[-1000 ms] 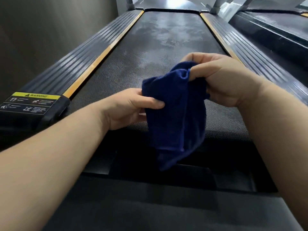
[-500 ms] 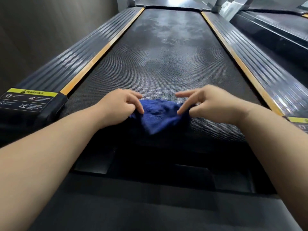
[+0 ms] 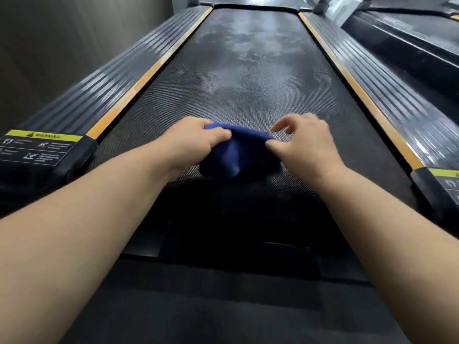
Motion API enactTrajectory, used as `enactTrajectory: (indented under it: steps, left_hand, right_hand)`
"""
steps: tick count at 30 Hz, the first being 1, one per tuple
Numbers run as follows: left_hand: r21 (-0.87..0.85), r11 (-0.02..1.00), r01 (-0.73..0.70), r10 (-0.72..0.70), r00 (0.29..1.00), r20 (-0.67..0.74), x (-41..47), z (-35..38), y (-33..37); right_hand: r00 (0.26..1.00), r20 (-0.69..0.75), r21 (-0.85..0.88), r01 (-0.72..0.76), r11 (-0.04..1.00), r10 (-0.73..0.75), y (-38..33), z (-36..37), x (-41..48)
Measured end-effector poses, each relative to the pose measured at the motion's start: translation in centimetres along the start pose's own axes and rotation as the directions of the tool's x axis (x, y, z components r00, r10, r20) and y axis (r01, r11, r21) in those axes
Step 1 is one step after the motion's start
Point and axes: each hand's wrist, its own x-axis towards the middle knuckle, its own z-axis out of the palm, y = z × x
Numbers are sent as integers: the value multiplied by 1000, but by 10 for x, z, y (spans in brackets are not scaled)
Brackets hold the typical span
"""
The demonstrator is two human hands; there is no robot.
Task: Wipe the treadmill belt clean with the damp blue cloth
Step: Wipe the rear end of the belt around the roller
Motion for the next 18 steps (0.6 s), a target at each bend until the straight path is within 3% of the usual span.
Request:
enactTrajectory:
  steps: [2,4,6,9,11,14,15,18]
  left_hand:
    - [-469,876,111,-73,993,97,0,-2,7]
    - [-702,688,181,-84,982,171,4,-7,9]
    - [-742,640,198,-36,973,228,5,-11,11]
    - [-608,791,74,81,971,223,0,-10,13]
    - [-414,904,-107,170,978,119,-7,-7,15]
    - [19,958,-287,288,955,-67,-9,-13,12]
    - [69,952,-297,299,954,-27,-9,-16,11]
    - [-28,964,-266,265,936,230,-14,-17,8]
  right_hand:
    - [991,-41,178,-117,977,126,-5,-5,-1]
    - [956,222,521,-282,805,190,-15,-9,-6]
    - [889,449,748,-427,507,86,-24,-11,-10]
    - [854,492,857,-441,266,-169,-27,-10,-9]
    - [839,478,875,-430,220,-261,-28,-8,-9]
    - [877,454,876,-408,257,-159,-26,-7,-9]
    - [886,447,867,-397,300,-119,-27,-9,-10]
    - [900,423,827,-334,451,-108,-30,-11,-9]
